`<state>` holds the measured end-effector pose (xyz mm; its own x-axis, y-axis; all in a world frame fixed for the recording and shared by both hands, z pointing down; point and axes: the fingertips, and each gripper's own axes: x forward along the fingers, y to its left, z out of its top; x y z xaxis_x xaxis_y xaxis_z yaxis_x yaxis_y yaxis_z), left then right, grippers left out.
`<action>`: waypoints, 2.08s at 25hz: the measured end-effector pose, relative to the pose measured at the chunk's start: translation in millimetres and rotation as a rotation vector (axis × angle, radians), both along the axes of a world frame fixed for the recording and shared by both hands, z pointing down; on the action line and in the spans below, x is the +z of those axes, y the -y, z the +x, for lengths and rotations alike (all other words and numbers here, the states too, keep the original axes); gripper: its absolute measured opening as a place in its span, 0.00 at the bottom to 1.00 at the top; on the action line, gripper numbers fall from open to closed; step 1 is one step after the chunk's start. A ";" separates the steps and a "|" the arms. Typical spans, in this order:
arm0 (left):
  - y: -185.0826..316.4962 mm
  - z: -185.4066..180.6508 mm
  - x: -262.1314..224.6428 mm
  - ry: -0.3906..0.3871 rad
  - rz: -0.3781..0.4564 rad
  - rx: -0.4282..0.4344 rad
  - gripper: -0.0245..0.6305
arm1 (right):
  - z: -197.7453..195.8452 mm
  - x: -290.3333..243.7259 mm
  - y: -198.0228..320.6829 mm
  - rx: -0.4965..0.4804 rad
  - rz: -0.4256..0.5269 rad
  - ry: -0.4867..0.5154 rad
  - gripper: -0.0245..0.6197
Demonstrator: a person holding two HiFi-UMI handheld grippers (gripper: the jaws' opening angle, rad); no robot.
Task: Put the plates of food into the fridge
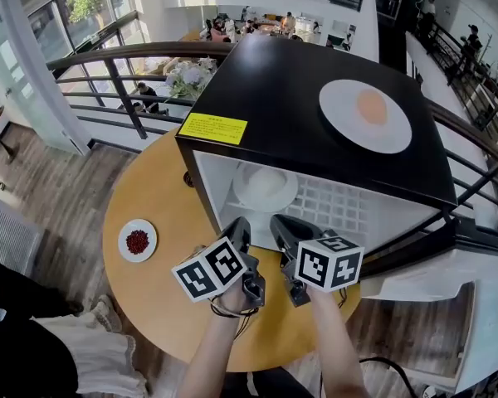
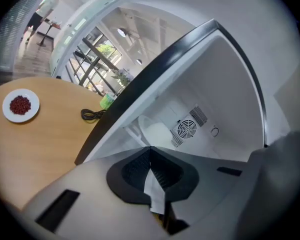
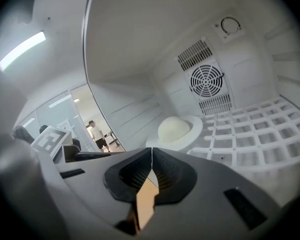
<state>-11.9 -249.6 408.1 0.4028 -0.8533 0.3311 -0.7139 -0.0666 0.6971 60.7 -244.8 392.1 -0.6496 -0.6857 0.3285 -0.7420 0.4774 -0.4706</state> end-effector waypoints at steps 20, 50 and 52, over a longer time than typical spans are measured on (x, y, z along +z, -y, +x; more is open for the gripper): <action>-126.5 23.6 -83.6 0.540 0.526 0.145 0.05 | 84.5 -63.8 -133.9 0.477 0.421 -0.222 0.06; -169.5 -1.6 -116.5 0.558 0.569 0.064 0.05 | 74.5 -81.9 -176.4 0.502 0.431 -0.132 0.06; -170.3 -6.7 -116.0 0.569 0.564 0.053 0.05 | 70.4 -81.0 -176.0 0.490 0.430 -0.126 0.06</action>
<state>-18.6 -79.3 292.1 0.3472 -0.9375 0.0226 -0.9355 -0.3445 0.0787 131.1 -68.8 311.1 -0.2040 -0.9789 0.0131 -0.9580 0.1969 -0.2085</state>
